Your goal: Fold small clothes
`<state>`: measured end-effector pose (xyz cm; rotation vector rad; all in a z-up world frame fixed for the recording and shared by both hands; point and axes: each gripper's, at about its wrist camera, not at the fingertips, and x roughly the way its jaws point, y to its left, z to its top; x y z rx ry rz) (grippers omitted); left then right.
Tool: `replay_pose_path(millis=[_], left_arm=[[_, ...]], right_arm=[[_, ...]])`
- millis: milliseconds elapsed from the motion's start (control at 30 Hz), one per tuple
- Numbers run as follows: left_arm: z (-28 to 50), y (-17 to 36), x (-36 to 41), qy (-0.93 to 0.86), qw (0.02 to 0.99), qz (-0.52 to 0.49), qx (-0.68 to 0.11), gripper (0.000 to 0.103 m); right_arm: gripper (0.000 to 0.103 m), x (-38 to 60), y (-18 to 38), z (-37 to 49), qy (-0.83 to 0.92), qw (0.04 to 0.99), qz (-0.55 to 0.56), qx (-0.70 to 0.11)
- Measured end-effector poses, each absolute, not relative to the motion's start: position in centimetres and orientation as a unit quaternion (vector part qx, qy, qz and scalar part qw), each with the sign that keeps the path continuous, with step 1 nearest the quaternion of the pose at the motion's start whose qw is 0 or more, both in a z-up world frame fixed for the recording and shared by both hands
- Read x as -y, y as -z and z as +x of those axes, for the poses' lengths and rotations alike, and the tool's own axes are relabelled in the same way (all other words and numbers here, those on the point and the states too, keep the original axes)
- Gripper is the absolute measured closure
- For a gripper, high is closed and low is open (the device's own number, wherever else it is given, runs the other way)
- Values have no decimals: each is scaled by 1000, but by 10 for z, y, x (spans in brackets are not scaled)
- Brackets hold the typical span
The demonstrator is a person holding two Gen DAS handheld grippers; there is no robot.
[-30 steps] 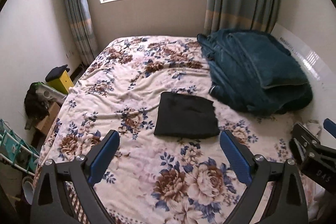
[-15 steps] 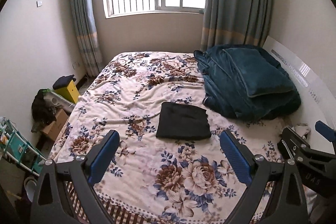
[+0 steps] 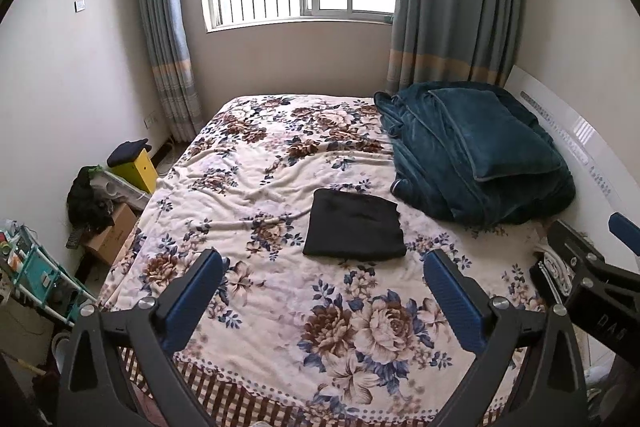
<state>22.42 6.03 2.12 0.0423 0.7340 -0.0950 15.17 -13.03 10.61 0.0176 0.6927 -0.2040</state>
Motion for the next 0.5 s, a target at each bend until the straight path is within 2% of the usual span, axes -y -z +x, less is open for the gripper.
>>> replay_pose_path(millis=[500], left_arm=[[223, -20, -56, 38, 933, 29, -358, 0]], right_arm=[[0, 130, -105, 153, 104, 934, 2, -342]])
